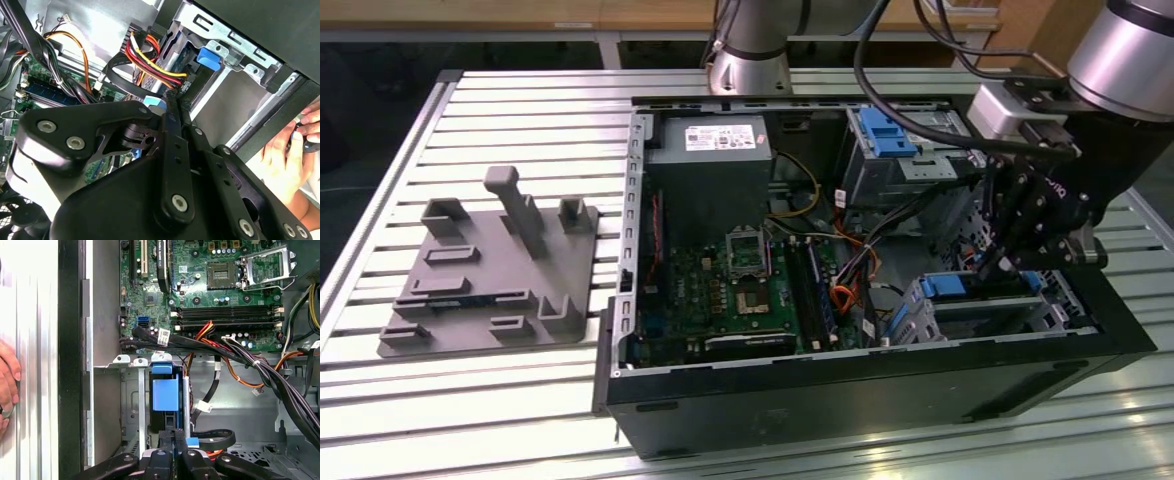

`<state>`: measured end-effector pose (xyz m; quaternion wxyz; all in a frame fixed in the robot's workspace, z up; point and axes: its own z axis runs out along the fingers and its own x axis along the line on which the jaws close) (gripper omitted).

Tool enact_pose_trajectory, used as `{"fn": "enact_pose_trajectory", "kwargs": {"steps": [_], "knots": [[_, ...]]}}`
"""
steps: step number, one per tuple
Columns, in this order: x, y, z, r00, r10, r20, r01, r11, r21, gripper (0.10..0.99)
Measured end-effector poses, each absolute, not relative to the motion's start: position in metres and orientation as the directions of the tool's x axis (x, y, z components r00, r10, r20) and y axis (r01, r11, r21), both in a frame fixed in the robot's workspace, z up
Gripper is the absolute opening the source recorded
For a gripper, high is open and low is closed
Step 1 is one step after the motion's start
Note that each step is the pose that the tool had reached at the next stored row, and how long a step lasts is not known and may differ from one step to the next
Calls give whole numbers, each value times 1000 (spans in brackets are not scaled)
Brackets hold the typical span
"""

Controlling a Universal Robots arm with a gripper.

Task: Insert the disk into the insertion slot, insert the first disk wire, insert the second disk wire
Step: 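Insert the second disk wire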

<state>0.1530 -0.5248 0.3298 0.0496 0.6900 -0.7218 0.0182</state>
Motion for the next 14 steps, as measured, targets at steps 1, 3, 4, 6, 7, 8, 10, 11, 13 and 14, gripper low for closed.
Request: {"fn": "enact_pose_trajectory", "kwargs": {"steps": [1,3,4,6,7,8,10,11,13,14], "knots": [[153,-525,329,-43,-994,97,-998,47,42,145],[153,-525,329,-43,-994,96,-998,47,42,145],[153,-525,329,-43,-994,96,-998,47,42,145],[153,-525,329,-43,-994,96,-998,47,42,157],[153,-525,330,-43,-994,96,-998,47,42,157],[153,-525,331,-43,-994,96,-998,47,42,220],[153,-525,336,-43,-994,96,-998,47,42,220],[153,-525,340,-43,-994,96,-998,47,42,220],[153,-525,349,-43,-994,96,-998,47,42,220],[153,-525,354,-43,-994,96,-998,47,42,220]]}}
